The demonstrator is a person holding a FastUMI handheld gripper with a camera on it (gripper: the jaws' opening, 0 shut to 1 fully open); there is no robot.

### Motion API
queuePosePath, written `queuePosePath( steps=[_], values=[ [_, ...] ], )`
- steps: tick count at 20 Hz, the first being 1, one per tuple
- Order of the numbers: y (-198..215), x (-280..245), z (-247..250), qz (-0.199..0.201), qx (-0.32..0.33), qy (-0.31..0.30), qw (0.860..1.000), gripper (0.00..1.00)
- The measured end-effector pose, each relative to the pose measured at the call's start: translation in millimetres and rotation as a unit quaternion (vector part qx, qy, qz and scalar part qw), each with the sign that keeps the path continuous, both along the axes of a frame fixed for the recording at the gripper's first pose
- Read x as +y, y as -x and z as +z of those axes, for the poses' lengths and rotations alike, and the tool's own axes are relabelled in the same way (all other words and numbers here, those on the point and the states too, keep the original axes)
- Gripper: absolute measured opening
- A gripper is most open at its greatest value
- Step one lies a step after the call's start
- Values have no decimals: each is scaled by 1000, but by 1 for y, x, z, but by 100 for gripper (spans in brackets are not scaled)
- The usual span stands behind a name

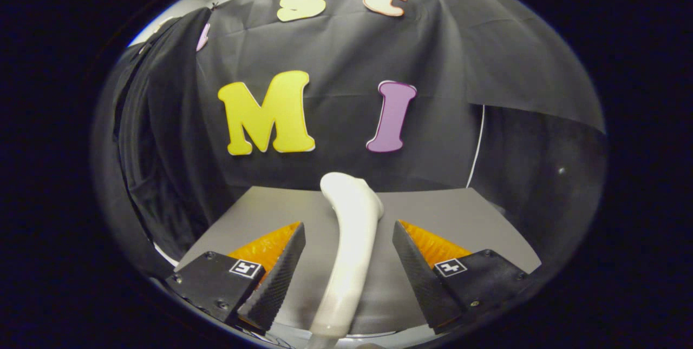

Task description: Iron the clothes twice with a garment steamer, once on the left side and once on the right side.

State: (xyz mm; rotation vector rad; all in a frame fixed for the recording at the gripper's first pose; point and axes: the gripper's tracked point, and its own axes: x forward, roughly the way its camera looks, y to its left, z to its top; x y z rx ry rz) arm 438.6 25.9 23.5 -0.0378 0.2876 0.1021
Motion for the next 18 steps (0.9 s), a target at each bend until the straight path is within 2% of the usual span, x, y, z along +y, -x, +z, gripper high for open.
queuePosePath(
  steps=[3, 5, 8, 11, 18],
  values=[
    [-12, 0, -21, 7, 35, 7, 999, 99],
    [-18, -3, -34, 3, 55, 15, 998, 94],
    [-16, -5, -53, -4, 94, 0, 996, 80],
    [-18, -7, -51, -18, 80, -4, 997, 66],
    [-17, -7, -50, -17, 74, 6, 997, 58]
  ],
)
